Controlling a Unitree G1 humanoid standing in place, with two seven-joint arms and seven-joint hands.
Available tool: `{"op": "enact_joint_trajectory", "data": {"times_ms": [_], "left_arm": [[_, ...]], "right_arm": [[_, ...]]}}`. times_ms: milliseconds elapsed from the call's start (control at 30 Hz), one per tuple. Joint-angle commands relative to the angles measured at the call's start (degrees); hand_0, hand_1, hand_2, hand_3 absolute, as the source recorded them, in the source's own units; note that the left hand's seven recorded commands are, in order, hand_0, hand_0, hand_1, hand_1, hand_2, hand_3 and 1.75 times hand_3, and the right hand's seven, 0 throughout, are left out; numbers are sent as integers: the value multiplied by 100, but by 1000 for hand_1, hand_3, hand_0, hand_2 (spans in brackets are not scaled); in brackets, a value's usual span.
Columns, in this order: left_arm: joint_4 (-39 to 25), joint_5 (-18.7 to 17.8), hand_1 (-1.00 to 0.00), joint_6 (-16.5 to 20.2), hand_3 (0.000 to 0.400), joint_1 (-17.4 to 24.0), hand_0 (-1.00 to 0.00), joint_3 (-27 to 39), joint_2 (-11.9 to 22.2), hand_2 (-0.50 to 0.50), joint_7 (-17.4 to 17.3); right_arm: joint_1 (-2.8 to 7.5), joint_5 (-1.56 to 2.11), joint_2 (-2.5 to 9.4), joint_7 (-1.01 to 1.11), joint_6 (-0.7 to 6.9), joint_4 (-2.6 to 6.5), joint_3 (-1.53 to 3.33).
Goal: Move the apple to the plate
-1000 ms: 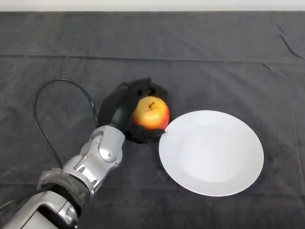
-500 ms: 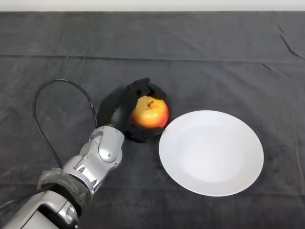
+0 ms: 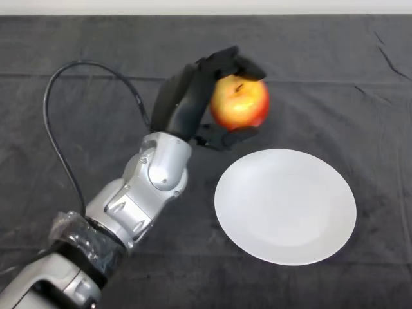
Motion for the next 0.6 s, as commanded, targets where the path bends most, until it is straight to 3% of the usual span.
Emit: {"op": "enact_joint_trajectory", "data": {"times_ms": [33, 267, 600], "left_arm": [[-408, 122, -1000, 148, 400, 304, -1000, 111, 292, 0, 40], [-1638, 420, -1000, 535, 400, 798, -1000, -85, 328, 0, 96], [-1671, 644, -1000, 592, 400, 882, -1000, -597, 125, 0, 72]], "right_arm": [[-77, 72, 56, -5, -71, -148, -31], [-71, 68, 66, -14, -70, -169, -25], [-65, 63, 75, -25, -68, -190, -18]]}}
